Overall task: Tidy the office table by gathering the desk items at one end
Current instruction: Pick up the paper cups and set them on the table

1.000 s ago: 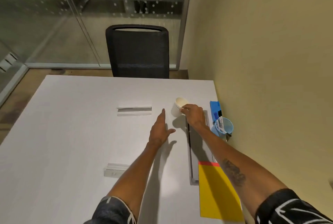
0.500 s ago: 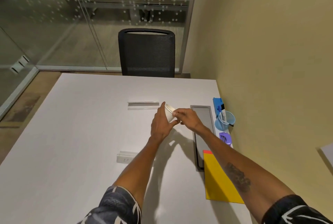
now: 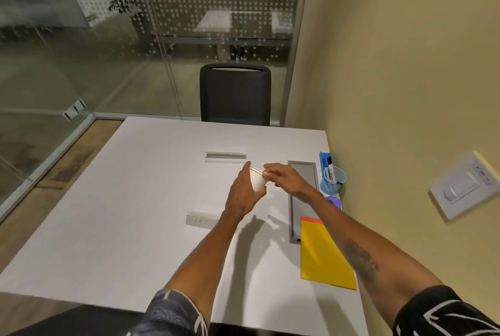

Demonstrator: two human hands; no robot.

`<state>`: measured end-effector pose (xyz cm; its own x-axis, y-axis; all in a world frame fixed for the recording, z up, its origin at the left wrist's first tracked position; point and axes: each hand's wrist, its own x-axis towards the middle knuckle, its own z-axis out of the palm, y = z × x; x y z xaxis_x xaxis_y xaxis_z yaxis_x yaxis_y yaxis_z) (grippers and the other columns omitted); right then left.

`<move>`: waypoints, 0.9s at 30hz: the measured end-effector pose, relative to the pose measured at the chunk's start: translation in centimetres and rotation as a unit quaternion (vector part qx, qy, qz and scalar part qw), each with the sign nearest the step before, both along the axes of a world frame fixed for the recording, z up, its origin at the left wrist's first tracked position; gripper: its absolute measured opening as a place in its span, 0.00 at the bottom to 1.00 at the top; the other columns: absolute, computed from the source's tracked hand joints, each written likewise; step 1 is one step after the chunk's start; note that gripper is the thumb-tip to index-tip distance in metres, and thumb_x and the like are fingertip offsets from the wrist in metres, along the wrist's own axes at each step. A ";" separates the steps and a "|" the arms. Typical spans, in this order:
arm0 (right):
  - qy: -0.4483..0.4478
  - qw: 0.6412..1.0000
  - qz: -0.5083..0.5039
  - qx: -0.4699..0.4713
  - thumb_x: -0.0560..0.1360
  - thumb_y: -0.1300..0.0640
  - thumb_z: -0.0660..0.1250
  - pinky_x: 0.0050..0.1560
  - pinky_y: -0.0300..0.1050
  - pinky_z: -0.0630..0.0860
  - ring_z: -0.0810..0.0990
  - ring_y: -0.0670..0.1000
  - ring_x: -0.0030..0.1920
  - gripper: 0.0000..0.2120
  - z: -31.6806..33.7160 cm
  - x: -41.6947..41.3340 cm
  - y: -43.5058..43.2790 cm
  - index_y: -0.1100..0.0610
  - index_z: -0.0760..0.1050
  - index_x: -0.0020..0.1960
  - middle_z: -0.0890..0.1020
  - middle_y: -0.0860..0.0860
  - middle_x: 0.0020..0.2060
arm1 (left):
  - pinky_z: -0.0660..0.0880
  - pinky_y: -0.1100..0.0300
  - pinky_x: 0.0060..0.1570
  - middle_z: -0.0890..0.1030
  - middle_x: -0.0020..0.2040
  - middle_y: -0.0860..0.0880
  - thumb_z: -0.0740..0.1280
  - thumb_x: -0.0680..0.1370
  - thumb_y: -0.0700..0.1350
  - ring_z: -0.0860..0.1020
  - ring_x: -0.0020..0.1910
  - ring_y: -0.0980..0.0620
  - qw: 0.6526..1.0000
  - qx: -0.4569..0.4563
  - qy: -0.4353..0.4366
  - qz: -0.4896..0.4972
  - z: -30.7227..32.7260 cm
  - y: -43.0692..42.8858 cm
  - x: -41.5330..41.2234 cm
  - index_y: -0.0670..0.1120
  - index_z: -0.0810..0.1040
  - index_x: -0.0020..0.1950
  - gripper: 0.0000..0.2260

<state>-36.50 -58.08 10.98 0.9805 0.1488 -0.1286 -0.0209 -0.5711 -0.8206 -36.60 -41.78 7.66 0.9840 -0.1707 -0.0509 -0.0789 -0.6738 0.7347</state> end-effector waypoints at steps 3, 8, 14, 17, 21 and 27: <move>-0.019 1.000 0.019 -0.009 0.81 0.54 0.64 0.62 0.49 0.73 0.78 0.51 0.55 0.14 0.0 -2.8 0.4 0.63 0.80 0.56 0.80 0.56 0.57 | 0.74 0.51 0.63 0.70 0.73 0.47 0.70 0.73 0.55 0.75 0.67 0.44 1.000 0.007 0.006 0.011 0.2 0.7 -3.4 0.48 0.55 0.79 0.39; -0.032 0.999 0.036 -0.014 0.82 0.56 0.61 0.56 0.52 0.75 0.79 0.54 0.49 0.12 0.6 -6.7 2.1 0.61 0.81 0.53 0.84 0.55 0.49 | 0.73 0.52 0.62 0.73 0.70 0.47 0.69 0.73 0.55 0.76 0.65 0.44 0.999 0.021 0.010 0.023 1.1 2.3 -7.6 0.49 0.55 0.78 0.39; -0.069 0.997 0.040 -0.018 0.82 0.58 0.61 0.53 0.51 0.75 0.80 0.56 0.50 0.12 2.2 -8.8 5.1 0.62 0.81 0.52 0.84 0.55 0.48 | 0.72 0.54 0.56 0.75 0.65 0.47 0.70 0.72 0.54 0.77 0.61 0.43 0.998 0.020 -0.003 0.056 2.9 4.6 -10.2 0.49 0.57 0.76 0.37; -0.088 0.995 0.039 -0.014 0.82 0.59 0.60 0.53 0.50 0.75 0.80 0.56 0.50 0.11 2.7 -9.8 7.3 0.63 0.80 0.52 0.84 0.55 0.49 | 0.73 0.55 0.53 0.76 0.63 0.47 0.71 0.71 0.53 0.78 0.59 0.43 0.997 0.021 -0.009 0.073 3.7 6.5 -11.4 0.48 0.60 0.73 0.34; -0.105 0.993 0.054 -0.025 0.82 0.60 0.59 0.54 0.52 0.75 0.80 0.56 0.50 0.11 3.2 -10.9 11.0 0.63 0.80 0.52 0.84 0.55 0.49 | 0.76 0.53 0.52 0.77 0.59 0.48 0.71 0.70 0.53 0.78 0.56 0.43 0.996 0.019 -0.017 0.091 4.4 9.9 -13.1 0.49 0.64 0.69 0.30; -0.143 0.989 0.024 0.000 0.83 0.60 0.58 0.55 0.53 0.77 0.80 0.56 0.50 0.12 4.5 -12.0 18.1 0.63 0.79 0.53 0.84 0.56 0.49 | 0.74 0.55 0.50 0.76 0.61 0.49 0.71 0.71 0.55 0.78 0.57 0.44 0.992 0.004 -0.028 0.126 4.9 17.8 -15.3 0.50 0.62 0.72 0.32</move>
